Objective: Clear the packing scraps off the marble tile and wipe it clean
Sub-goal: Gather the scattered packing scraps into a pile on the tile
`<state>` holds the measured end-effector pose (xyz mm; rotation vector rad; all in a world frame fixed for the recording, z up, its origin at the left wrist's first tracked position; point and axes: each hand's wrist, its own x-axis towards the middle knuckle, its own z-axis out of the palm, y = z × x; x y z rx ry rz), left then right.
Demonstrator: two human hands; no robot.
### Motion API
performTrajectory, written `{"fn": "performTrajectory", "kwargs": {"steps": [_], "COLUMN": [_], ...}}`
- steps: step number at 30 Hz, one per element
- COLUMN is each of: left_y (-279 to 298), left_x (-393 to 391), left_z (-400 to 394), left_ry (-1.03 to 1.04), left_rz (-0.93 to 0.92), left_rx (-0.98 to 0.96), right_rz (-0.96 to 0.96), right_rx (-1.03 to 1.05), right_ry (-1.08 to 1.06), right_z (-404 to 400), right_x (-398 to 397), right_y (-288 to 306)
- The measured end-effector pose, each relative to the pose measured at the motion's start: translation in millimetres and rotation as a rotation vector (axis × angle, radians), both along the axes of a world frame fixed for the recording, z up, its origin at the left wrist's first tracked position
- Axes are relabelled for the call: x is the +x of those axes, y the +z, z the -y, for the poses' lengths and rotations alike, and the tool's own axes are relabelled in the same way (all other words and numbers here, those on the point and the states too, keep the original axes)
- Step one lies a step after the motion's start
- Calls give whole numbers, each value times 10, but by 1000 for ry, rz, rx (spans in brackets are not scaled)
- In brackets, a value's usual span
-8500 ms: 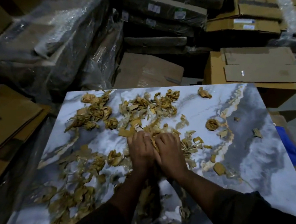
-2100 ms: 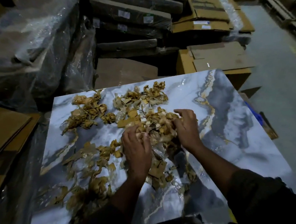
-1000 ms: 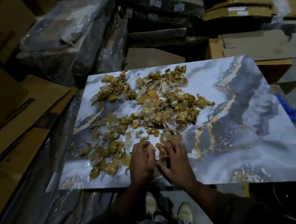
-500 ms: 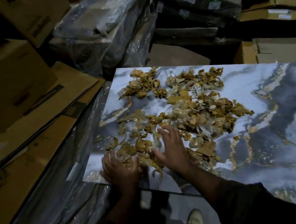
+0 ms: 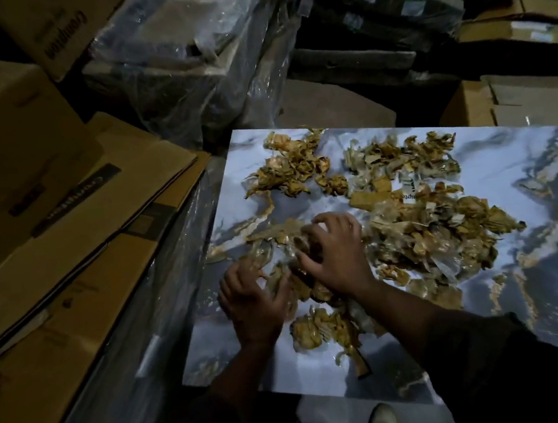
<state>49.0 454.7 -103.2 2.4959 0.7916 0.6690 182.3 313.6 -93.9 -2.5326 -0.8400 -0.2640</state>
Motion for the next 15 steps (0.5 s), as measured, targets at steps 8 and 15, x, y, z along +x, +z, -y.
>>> {"fn": "performTrajectory", "kwargs": {"steps": [8,15], "left_y": [-137,-228], "left_x": [455,644], "left_z": [-313,-186], "left_ry": [-223,-463], "left_rz": [-233,-224], "left_rx": [-106,-126], "right_rz": [-260,-247], "right_rx": [-310,-13], "right_ry": [157,150], "right_z": [-187,-170], "right_x": [126,-12], "right_y": [-125,-60]}}
